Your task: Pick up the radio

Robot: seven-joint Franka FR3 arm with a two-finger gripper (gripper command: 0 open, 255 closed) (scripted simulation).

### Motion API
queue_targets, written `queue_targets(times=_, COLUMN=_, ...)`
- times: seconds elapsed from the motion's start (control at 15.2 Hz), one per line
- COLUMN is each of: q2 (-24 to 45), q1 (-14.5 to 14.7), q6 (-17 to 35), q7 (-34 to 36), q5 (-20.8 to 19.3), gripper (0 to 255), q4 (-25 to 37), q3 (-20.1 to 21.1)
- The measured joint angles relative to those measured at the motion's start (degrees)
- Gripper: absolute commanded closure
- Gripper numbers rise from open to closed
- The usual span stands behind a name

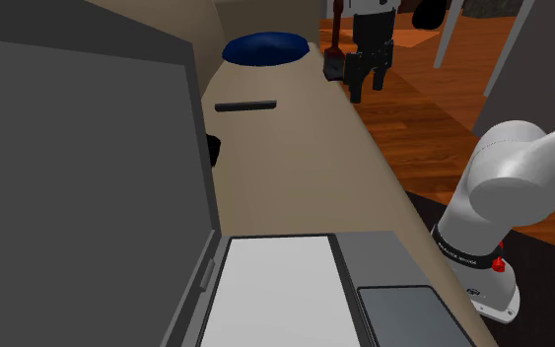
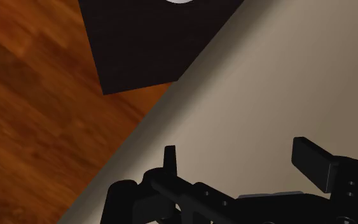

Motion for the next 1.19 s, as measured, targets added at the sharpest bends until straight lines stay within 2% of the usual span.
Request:
queue_targets(times=0.13, q2=0.2, q1=0.3, q6=0.8, q7=-0.3, q5=0.2, gripper=0, q4=-0.1, q3=0.0)
queue_targets(times=0.26, q2=1.8, q1=1.3, q6=4.1, q7=-1.1, q5=0.8, gripper=0, q4=0.2, q3=0.3)
queue_targets(times=1.19, q2=16.3, q1=10.3, q6=32.1, q7=-8.8, q5=6.6, gripper=0, q4=4.2, q3=3.1)
